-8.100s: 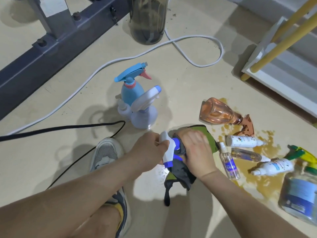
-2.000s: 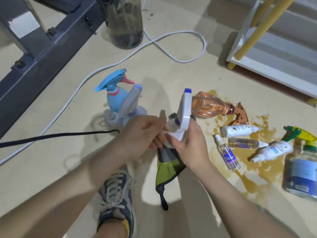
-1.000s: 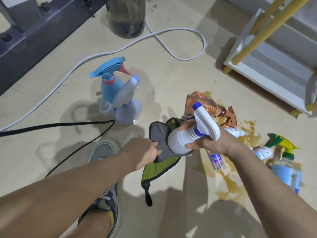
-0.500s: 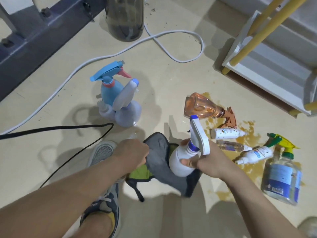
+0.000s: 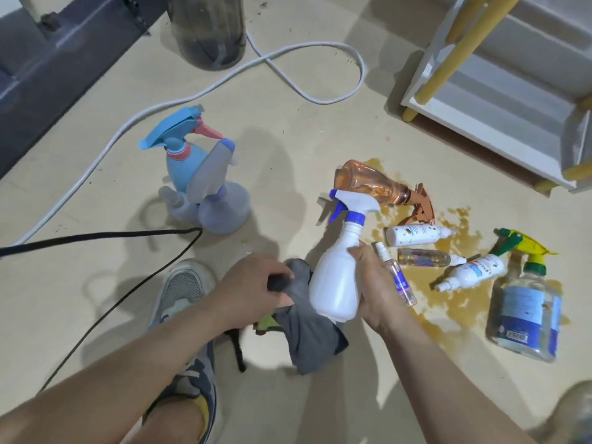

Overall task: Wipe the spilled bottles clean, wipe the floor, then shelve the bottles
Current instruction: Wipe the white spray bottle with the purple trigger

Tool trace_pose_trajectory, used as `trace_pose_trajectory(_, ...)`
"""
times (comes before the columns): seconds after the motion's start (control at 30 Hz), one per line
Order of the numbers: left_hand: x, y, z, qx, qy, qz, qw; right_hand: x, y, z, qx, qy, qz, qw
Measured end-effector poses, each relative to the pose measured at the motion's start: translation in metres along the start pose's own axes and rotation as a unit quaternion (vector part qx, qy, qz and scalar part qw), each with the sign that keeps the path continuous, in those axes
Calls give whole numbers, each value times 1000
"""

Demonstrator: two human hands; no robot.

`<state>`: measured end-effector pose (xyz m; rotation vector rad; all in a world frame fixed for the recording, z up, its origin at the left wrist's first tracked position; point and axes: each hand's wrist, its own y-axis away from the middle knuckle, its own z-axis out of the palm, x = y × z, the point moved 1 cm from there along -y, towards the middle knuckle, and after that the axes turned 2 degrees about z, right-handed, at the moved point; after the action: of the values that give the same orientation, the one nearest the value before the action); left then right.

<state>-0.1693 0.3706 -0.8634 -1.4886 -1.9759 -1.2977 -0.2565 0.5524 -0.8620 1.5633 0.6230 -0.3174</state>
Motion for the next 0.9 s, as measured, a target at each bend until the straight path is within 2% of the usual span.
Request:
trace_pose_trajectory(0.07, 22, 4, -11, 72, 186, 23, 980, -6, 2, 1, -20, -49, 19, 998)
trace_pose_trajectory(0.13, 45, 1, -18, 94, 308, 33, 946, -13, 9, 5, -76, -89, 8, 993)
trace_pose_trajectory(0.23, 65, -11, -19, 127, 294, 29, 947, -24, 31, 7, -127, -89, -44, 987)
trace_pose_trajectory(0.33, 69, -25, -22, 173, 286, -36, 942, -29, 57, 9, -174, -88, -94, 976)
trace_pose_trajectory(0.47, 68, -23, -15, 134, 246, -57, 958, -34, 57, 10, -105, -43, -192, 975)
trace_pose_trajectory(0.6, 60, -2, -7, 163, 270, -43, 948, -26, 41, 12, -74, -7, -184, 980)
trace_pose_trajectory(0.7, 71, 9, -4, 115, 154, 50, 980, -9, 26, 11, -19, 28, -203, 979)
trace_pose_trajectory(0.77, 82, 9, 1, 73, 104, 111, 986, -4, 21, 8, -23, -50, -154, 987)
trace_pose_trajectory(0.83, 79, 2, 3, 91, 141, 114, 979, 1, 18, 6, -31, -75, -129, 988)
trace_pose_trajectory(0.9, 60, -10, 6, 126, 180, 68, 973, 6, 21, 7, -42, -34, -149, 987)
